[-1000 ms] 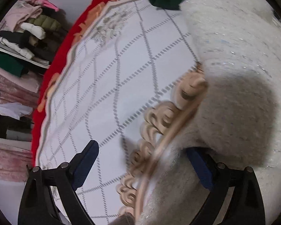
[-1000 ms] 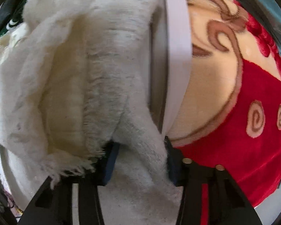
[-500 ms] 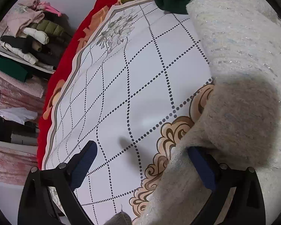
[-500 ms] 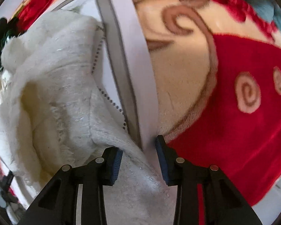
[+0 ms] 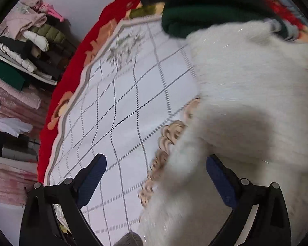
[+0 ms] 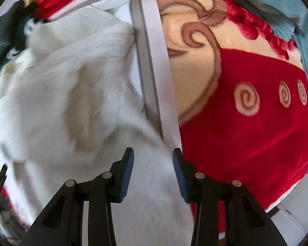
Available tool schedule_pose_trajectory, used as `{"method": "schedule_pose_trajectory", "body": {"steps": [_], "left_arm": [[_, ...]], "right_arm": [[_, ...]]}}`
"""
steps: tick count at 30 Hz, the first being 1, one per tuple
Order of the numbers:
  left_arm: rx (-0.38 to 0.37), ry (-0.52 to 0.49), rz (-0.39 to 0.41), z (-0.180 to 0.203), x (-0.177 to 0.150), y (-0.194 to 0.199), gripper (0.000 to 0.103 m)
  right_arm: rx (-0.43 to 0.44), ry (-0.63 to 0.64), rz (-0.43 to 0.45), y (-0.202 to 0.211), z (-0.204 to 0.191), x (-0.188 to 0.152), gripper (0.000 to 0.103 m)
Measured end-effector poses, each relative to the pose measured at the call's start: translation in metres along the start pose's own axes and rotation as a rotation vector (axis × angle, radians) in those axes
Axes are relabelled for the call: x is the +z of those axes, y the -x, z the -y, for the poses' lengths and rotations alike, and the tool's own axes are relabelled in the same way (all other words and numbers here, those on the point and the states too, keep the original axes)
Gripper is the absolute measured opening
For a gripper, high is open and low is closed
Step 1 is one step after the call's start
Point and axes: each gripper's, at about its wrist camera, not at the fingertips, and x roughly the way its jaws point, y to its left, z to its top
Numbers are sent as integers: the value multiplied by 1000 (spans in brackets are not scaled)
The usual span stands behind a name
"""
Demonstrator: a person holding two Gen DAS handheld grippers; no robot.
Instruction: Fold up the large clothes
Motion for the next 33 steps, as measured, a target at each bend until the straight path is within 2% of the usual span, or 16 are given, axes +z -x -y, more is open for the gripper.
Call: {"method": "schedule_pose_trajectory", "body": {"steps": [3,7,9,10,13,15,16,18,20,23,26,29,33], "left_arm": [[0,-13,44,17,-12,43,100],[30,-57,80,64,-34,86,100],[55,-81,75,96,-51,101,100],[67,-92,66,111,-59,108,100],[80,-112,22,157,-85,128,100],[71,-132,-12,192,-103,142,100],[62,-139,-27,205,-110,149,100],[37,-158,-56,238,-126,164,100],[5,-183,-80,266,-140,176,100],[-23,-251,-91,313,-162,194,100],[9,-368,-65,362,-184,200,100],[112,-480,-38,400,-204,187,100],[222,-501,-67,409,-209,158,100]], "right_arm": [[30,12,-20,16,17,-17,42],[90,33,-49,15,45,-55,43],[179,67,-49,11,74,-47,49],[240,68,-58,3,75,-38,49],[437,45,-155,-8,106,-37,49],[511,57,-198,-16,122,-36,49],[528,65,-210,-25,115,-40,49],[573,94,-249,-26,138,-41,49],[561,110,-271,-12,166,-41,49],[517,90,-297,-27,200,-34,49],[484,52,-309,-37,235,-28,49],[458,22,-313,-49,252,-19,49],[441,25,-314,-61,251,-6,49]]}}
